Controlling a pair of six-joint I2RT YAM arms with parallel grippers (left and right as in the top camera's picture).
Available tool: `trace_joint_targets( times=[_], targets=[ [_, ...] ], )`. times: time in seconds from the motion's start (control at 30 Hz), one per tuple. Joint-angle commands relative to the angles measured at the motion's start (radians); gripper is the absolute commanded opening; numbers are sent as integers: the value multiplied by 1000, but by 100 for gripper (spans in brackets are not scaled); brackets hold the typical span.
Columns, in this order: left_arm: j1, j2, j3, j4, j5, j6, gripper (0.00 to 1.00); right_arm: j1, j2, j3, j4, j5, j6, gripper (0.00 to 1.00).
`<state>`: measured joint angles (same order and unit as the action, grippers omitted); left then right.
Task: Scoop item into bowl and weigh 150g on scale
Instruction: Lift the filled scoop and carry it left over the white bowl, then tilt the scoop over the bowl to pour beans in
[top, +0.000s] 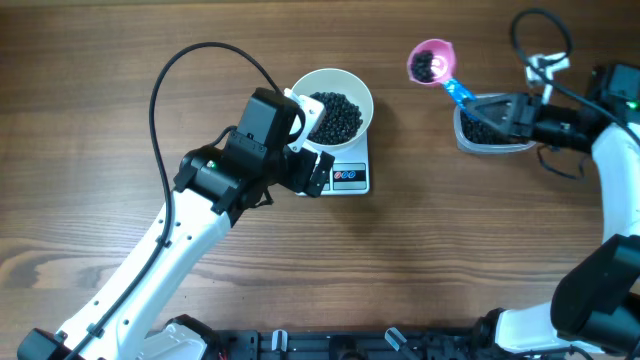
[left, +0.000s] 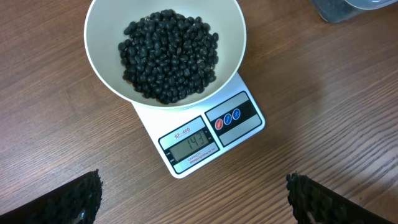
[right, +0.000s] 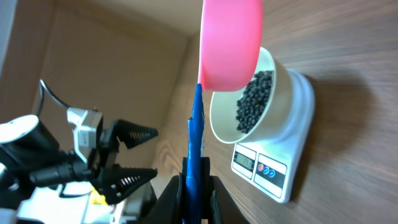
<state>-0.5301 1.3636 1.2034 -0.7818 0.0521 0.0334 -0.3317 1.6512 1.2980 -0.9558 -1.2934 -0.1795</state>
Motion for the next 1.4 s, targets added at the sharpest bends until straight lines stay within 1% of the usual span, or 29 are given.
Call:
trace_joint_targets(
  times=[0.0, 0.07, 0.23, 0.43, 0.63, 0.8, 0.87, 0.97, 1.23, 1.3, 1.37],
  targets=[
    [-5, 6, -6, 0, 14, 15, 100, 89, 12, 3, 45, -30, 6, 4],
    [-5, 6, -7, 0, 14, 15, 100, 135, 12, 3, 71, 2, 6, 4],
    [-5, 6, -7, 0, 14, 15, 100, 291, 12, 3, 130, 320, 5, 4],
    [-5, 6, -6, 0, 14, 15, 100, 408, 11, 3, 213, 441, 3, 4],
    [-5, 6, -7, 0, 14, 15, 100, 465, 5, 7, 267, 488, -5, 4],
    [-5, 6, -6, 0, 15, 15, 100, 502, -10, 7, 306, 713, -74, 4],
    [-5, 6, -6, 0, 14, 15, 100, 509, -10, 7, 316, 739, -84, 4],
    [-5, 6, -6, 0, 14, 15, 100, 512, -26, 7, 343, 713, -79, 4],
    [-5, 6, -7, 0, 14, 15, 100, 516, -47, 7, 352, 717, -83, 4],
    [-5, 6, -6, 0, 14, 15, 100, 524, -47, 7, 341, 717, -130, 4],
    [-5, 6, -6, 0, 15, 15, 100, 527, -47, 7, 356, 717, -133, 4]
  ],
)
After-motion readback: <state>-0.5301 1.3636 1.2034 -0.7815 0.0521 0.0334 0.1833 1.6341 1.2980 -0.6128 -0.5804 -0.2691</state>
